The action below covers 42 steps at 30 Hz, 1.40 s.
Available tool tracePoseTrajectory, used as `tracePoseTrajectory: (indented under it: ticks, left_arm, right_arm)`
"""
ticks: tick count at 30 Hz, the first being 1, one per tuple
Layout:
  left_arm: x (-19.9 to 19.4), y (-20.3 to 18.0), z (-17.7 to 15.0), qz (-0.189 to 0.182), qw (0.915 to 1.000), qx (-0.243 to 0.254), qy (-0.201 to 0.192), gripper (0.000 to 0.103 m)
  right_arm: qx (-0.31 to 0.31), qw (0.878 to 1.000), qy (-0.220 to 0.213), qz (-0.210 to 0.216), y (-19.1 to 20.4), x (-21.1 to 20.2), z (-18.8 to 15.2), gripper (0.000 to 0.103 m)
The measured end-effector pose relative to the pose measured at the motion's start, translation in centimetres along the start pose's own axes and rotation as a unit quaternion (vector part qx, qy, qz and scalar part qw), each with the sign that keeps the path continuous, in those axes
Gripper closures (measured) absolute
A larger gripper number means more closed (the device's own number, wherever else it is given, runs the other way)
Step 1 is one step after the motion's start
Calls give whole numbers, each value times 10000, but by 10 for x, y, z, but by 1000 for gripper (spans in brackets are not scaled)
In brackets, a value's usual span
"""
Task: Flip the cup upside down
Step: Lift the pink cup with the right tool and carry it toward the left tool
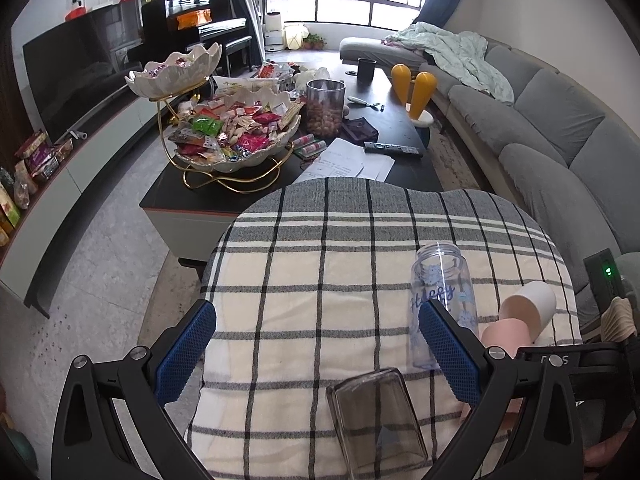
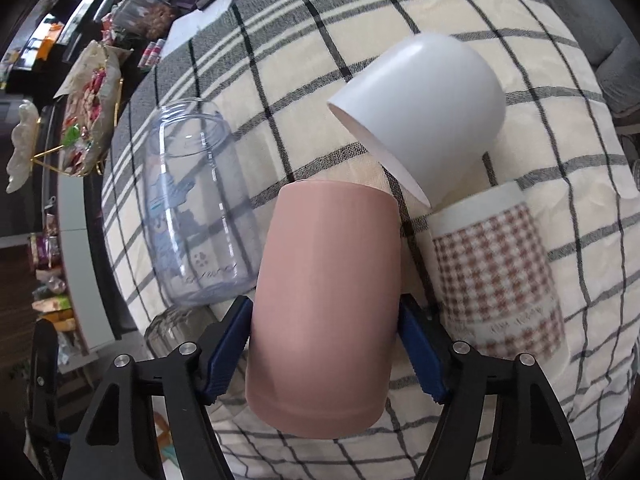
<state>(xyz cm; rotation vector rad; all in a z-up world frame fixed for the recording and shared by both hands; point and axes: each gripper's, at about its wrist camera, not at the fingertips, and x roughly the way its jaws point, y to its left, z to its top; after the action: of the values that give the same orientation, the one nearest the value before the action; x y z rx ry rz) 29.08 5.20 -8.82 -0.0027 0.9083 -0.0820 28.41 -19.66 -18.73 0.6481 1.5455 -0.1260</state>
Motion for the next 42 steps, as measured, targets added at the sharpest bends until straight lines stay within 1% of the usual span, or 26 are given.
tracePoseTrajectory:
  ticks: [3,7,13,18,20,24,27,31,34,37,41,42]
  left_arm:
    - [-15,1,-6,29,10000,12,-56,0]
    - [-38,4,-21,73,9999,34,-74,0]
    - [-80,21,-62,274,9996,25,-81,0]
    - [-111,33,-110,437,9990,74,-65,0]
    - [-119,36,-129,432,9990,68,26,0]
    - [-126,41,-155,393,9991,-2,176,0]
    - [-129,46,-169,420,9987,-61,266,0]
    - [-131,49,-181,426,9984,-129,358,0]
    - [-130,51,-185,418,9982,-162,391,0]
    - [-129,52,-188,405,9980,-191,437,0]
    - [-130,50,-188,357,9979,-177,508,0]
    - [-130,49,-187,335,9979,-164,525,0]
  right_arm:
    - [-87,9999,-98,65,2,-13,-12,31]
    - [-205,9996,-75,166,3,-23,-36,31]
    - [-604,9978,146,238,12,-21,-89,31]
    - [-1204,9918,439,5,24,-9,-135,31]
    - [-1431,9882,520,-130,27,-3,-150,31]
    - [-1766,9820,601,-309,31,9,-172,31]
    - [-1914,9788,627,-379,33,16,-183,31]
    - [-1975,9768,706,-444,30,27,-190,31]
    - [-1952,9770,730,-460,28,33,-195,30]
    - [-1996,9767,659,-442,28,32,-198,30]
    - [-1974,9767,711,-443,29,35,-205,30]
    - [-1959,9772,702,-416,28,34,-205,27]
